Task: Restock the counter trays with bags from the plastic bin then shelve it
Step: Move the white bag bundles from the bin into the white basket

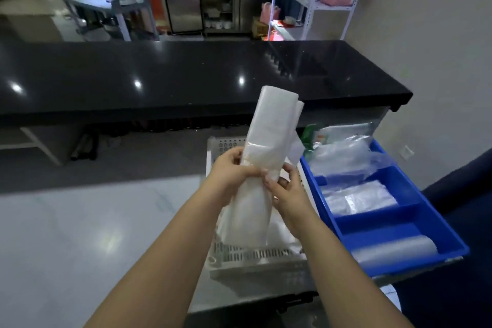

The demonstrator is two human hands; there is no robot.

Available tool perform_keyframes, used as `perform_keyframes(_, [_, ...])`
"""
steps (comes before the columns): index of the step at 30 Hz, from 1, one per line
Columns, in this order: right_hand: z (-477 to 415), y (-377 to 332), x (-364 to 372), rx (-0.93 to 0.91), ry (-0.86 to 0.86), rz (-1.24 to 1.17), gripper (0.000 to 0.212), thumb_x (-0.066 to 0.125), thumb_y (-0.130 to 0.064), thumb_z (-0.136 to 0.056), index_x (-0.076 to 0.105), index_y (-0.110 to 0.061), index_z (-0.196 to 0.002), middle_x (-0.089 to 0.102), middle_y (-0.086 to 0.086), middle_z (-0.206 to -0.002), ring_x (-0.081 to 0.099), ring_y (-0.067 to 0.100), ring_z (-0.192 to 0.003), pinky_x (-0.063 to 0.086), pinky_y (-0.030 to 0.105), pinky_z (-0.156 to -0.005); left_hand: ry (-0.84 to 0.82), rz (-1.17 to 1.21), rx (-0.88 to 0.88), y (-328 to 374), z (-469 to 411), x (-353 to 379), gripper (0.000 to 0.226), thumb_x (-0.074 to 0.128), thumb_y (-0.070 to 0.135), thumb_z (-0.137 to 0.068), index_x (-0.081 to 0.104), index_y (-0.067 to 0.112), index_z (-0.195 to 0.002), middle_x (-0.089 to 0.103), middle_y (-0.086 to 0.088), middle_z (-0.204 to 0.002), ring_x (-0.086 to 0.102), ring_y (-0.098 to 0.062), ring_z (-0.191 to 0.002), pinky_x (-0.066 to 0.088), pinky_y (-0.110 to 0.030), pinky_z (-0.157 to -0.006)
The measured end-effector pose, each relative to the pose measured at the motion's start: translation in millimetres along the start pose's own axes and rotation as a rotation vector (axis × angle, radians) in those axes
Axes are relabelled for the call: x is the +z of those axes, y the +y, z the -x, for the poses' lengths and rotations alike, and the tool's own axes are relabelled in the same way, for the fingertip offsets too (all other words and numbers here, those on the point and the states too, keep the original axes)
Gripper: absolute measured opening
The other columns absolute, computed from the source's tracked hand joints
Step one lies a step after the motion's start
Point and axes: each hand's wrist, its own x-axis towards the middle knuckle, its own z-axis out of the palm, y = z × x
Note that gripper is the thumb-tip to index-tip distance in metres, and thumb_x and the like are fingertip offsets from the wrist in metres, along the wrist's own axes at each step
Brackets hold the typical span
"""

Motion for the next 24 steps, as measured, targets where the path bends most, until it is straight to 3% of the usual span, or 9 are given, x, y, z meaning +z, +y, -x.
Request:
perform_keyframes(4, [-21, -8, -7, 0.113, -0.099, -0.036, 0.057, 0.076, -0.018, -0.076, 0.048, -0.023, -0.124, 0.072, 0.007, -0.108, 0.069, 0.029, -0.098, 0.058, 0.042, -0.075, 0.012, 0.119, -0.158, -4, -6, -3, 0.041, 0.077, 0.006, -0.074, 0.062, 0.010, -0.112, 0.073, -0.011, -0.100, 0.072, -0.025, -0.079, 0.059, -0.033, -0.062])
perform_keyframes(6, [-30, -8, -12, 0.182, -0.130, 0.011, 0.045, 0.071, -0.013, -0.082, 0.052, -0.019, -0.123, 0.072, 0.008, -0.107, 0.069, 0.030, -0.096, 0.056, 0.045, -0.080, 0.032, 0.075, -0.236, -9, -8, -8, 0.029, 0.072, 0.018, -0.081, 0.063, 0.015, -0.109, 0.072, -0.004, -0.091, 0.069, -0.016, -0.065, 0.056, -0.029, -0.058])
perform_keyframes(9, [-40, -4, -20, 0.271, -0.181, 0.099, 0.032, 0.061, -0.013, -0.087, 0.057, -0.021, -0.119, 0.071, 0.008, -0.104, 0.068, 0.026, -0.083, 0.055, 0.037, -0.067, 0.108, 0.038, -0.314, -22, -17, -19, 0.021, 0.064, 0.017, -0.084, 0.062, 0.014, -0.104, 0.067, -0.006, -0.088, 0.063, -0.019, -0.064, 0.057, -0.035, -0.060])
perform_keyframes(11, [-46, 1, -21, 0.323, -0.228, 0.147, 0.029, 0.057, -0.011, -0.088, 0.060, -0.022, -0.115, 0.071, 0.008, -0.103, 0.068, 0.024, -0.079, 0.054, 0.033, -0.060, 0.168, -0.032, -0.312, -33, -21, -22, 0.020, 0.064, 0.016, -0.081, 0.064, 0.014, -0.101, 0.069, -0.009, -0.092, 0.067, -0.025, -0.074, 0.059, -0.038, -0.064])
perform_keyframes(14, [-57, 10, -17, 0.385, -0.256, 0.228, 0.028, 0.056, -0.005, -0.086, 0.063, -0.021, -0.108, 0.073, 0.008, -0.097, 0.070, 0.025, -0.081, 0.058, 0.037, -0.066, 0.265, -0.192, -0.273, -48, -26, -21, 0.018, 0.067, 0.018, -0.077, 0.068, 0.015, -0.095, 0.071, -0.008, -0.092, 0.068, -0.025, -0.079, 0.060, -0.038, -0.069])
perform_keyframes(17, [-64, 25, -7, 0.406, -0.249, 0.315, 0.024, 0.059, -0.003, -0.082, 0.062, -0.014, -0.103, 0.072, 0.010, -0.088, 0.070, 0.027, -0.077, 0.057, 0.045, -0.070, 0.453, -0.509, -0.134, -57, -29, -23, 0.020, 0.067, 0.018, -0.075, 0.064, 0.018, -0.095, 0.068, -0.001, -0.091, 0.064, -0.020, -0.082, 0.053, -0.033, -0.071])
perform_keyframes(21, [-68, 44, 2, 0.306, -0.169, 0.635, 0.019, 0.068, -0.013, -0.077, 0.056, -0.015, -0.091, 0.064, 0.005, -0.076, 0.063, 0.022, -0.070, 0.056, 0.039, -0.067, 0.534, -0.686, -0.017, -56, -25, -27, 0.041, 0.064, 0.015, -0.074, 0.060, 0.024, -0.114, 0.060, 0.004, -0.106, 0.056, -0.014, -0.085, 0.041, -0.025, -0.070])
perform_keyframes(24, [-70, 35, 5, 0.113, -0.199, 1.079, 0.027, 0.070, -0.026, -0.076, 0.047, -0.019, -0.088, 0.055, -0.005, -0.078, 0.056, 0.015, -0.067, 0.041, 0.028, -0.050, 0.559, -0.813, 0.016, -55, -14, -35, 0.044, 0.060, 0.014, -0.076, 0.058, 0.027, -0.118, 0.058, 0.003, -0.112, 0.056, -0.016, -0.093, 0.043, -0.028, -0.069])
